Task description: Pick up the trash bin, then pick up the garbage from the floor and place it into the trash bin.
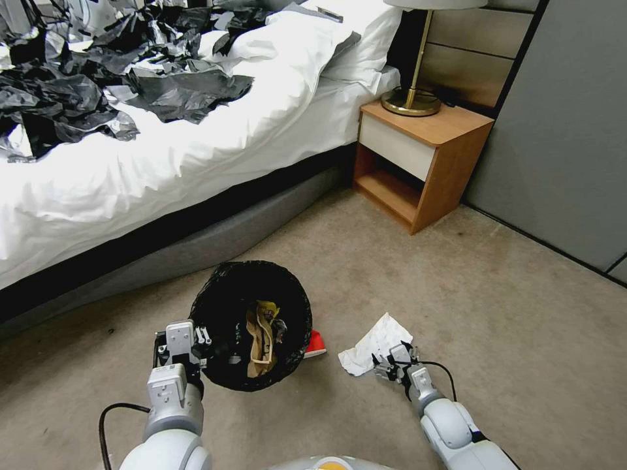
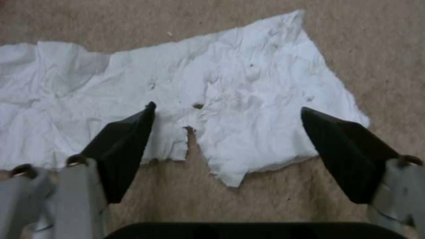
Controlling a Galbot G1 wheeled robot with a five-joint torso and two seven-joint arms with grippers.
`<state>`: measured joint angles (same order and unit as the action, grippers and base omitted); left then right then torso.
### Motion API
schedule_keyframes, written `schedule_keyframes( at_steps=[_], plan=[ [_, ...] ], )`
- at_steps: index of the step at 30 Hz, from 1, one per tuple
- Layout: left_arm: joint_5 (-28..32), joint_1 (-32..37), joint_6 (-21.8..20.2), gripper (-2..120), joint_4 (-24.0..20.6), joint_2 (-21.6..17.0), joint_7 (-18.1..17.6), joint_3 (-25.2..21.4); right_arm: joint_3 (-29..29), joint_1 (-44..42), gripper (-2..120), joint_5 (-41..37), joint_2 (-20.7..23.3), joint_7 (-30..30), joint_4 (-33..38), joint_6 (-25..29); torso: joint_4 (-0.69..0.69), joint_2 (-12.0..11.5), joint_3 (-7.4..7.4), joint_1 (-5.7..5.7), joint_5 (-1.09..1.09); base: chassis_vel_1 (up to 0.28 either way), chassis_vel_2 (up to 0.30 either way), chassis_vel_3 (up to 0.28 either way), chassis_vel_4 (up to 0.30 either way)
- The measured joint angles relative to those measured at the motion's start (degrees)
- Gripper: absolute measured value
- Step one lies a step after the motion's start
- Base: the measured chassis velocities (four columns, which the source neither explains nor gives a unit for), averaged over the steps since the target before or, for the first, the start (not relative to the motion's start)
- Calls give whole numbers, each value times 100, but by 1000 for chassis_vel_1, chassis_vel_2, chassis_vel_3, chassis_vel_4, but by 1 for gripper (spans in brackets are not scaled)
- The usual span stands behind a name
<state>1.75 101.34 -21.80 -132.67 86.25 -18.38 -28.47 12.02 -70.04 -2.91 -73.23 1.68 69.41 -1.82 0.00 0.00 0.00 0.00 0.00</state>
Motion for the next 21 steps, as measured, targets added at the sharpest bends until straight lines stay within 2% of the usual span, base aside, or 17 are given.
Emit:
schedule_keyframes(
  at_steps=[4,6,7,10,11,15,16,21],
  plan=[
    [-1,15,2,0,-27,1,0,-1,0,46,69,-30,-38,9,-118,48,0,0,0,0,0,0,0,0,0],
    [-2,27,9,0,-39,2,-2,-5,0,116,59,-41,-80,54,-283,140,0,0,0,0,0,0,0,0,0],
    [-2,27,9,0,-39,2,-2,-5,0,116,59,-41,-80,54,-283,140,0,0,0,0,0,0,0,0,0],
    [-18,34,20,0,-40,15,-3,3,31,290,42,-42,-181,181,-644,362,0,0,-1,-1,-1,0,0,0,0],
    [-18,34,20,0,-40,15,-3,3,31,290,42,-42,-181,181,-644,362,0,0,-1,-1,-1,0,0,0,0],
    [-36,35,30,0,-39,33,-3,38,122,505,24,-28,-331,277,-1076,504,2,2,-2,-1,-2,0,0,0,0],
    [-36,35,30,0,-39,33,-3,38,122,505,24,-28,-331,277,-1076,504,2,2,-2,-1,-2,0,0,0,0],
    [-37,52,38,0,-43,20,-5,16,219,678,5,21,-414,342,-1474,648,5,3,-3,-1,1,0,0,0,0]
  ],
)
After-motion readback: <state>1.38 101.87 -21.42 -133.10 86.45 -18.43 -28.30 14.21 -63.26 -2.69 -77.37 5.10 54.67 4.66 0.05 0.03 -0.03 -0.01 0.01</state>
